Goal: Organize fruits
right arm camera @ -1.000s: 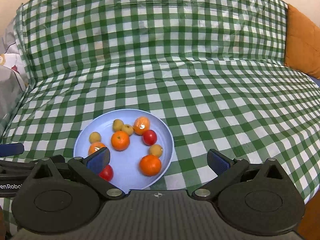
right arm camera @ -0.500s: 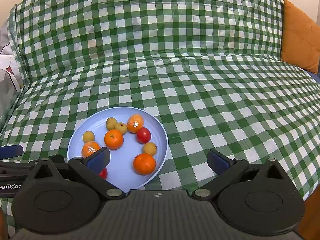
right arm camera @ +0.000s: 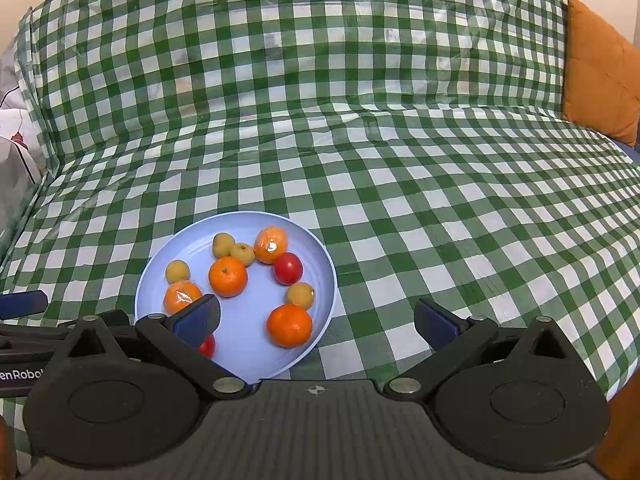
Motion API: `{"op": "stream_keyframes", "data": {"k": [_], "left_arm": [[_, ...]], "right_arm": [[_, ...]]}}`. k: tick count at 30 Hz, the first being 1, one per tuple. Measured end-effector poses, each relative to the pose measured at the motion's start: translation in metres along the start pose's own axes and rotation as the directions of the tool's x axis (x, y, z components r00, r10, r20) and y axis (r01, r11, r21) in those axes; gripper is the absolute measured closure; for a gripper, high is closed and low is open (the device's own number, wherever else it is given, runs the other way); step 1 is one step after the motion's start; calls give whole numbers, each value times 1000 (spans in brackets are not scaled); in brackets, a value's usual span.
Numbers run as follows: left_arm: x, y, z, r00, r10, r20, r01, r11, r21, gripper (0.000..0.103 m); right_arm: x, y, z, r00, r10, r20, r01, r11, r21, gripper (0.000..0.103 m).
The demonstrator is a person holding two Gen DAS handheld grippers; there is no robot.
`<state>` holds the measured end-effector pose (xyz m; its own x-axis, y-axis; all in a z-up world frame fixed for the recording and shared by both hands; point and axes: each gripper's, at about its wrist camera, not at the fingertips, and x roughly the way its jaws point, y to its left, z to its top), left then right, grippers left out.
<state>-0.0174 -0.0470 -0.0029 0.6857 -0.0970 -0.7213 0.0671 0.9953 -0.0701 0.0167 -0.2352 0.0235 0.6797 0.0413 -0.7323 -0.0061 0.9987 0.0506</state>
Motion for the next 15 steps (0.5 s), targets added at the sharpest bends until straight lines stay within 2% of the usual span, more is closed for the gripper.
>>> {"op": "stream_keyframes", "data": {"k": [15], "left_arm": [[0, -1, 0, 1000, -10, -1, 10, 1000, 5, 0]], "right_arm": [[2, 3, -2, 1000, -8, -6, 8, 1000, 1, 1]]}}
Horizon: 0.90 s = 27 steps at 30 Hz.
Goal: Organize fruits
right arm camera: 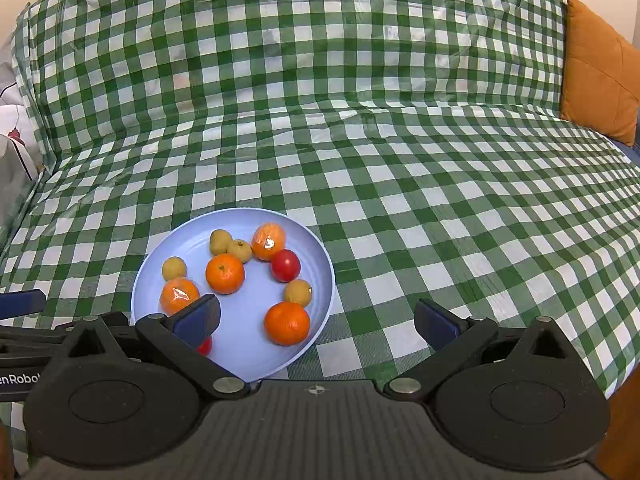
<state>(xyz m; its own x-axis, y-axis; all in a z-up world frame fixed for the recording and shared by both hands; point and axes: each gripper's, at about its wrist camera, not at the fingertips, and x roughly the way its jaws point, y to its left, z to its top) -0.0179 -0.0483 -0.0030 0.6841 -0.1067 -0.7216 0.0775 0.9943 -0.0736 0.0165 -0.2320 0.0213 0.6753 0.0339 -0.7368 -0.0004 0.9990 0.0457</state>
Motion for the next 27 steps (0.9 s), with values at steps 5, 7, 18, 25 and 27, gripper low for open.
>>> {"op": "stream_keyframes", "data": {"k": [5, 7, 18, 25, 27], "left_arm": [[1, 0, 0, 1000, 1, -2, -1, 1000, 0, 0], [1, 0, 0, 1000, 1, -4, -1, 1000, 0, 0], [2, 1, -2, 1000, -2, 0, 2, 1000, 13, 0], [3, 1, 1, 1000, -19, 11, 18, 1000, 24, 0], [2, 0, 2, 999, -27, 20, 26, 999, 31, 0]], "right_arm": [[0, 1, 0, 1000, -1, -2, 1, 1000, -1, 1], [1, 1, -1, 1000, -2, -2, 2, 1000, -3, 1], [3, 0, 0, 1000, -4, -12, 4, 1000, 0, 1], [5, -2, 2, 1000, 11, -27, -11, 1000, 21, 1], [7, -5, 3, 999, 25, -39, -23, 999, 44, 1]]}}
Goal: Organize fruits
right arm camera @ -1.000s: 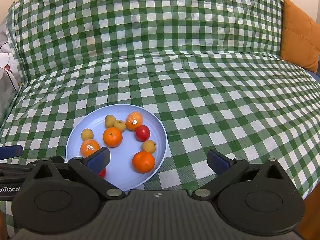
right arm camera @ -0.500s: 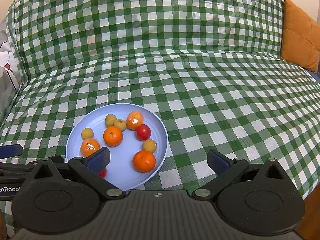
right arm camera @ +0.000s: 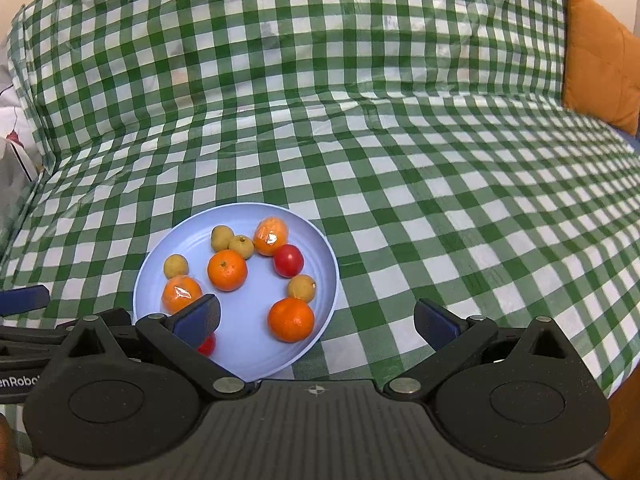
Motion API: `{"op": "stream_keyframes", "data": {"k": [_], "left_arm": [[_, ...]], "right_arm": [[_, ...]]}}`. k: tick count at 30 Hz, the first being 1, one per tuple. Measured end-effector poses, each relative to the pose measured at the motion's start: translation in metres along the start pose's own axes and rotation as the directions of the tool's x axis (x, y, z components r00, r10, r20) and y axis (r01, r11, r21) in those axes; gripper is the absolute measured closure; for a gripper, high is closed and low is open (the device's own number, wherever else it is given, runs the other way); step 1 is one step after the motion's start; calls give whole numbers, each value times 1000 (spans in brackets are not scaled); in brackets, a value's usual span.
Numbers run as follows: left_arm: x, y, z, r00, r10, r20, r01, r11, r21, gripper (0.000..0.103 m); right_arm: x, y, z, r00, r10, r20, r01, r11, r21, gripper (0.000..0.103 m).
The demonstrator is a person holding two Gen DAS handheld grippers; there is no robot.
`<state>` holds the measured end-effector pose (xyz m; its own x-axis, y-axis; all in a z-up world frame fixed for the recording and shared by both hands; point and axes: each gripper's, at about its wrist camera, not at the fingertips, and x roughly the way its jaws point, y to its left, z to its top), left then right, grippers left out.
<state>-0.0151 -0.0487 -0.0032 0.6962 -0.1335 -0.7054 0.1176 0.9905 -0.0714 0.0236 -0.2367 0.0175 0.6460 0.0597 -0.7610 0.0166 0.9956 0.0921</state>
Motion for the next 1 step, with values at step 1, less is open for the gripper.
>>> {"op": "stream_keyframes", "data": {"k": [1], "left_arm": [[0, -1, 1, 1000, -2, 5, 2, 1000, 6, 0]], "right_arm": [[1, -1, 0, 1000, 6, -5, -6, 1000, 8, 1]]}}
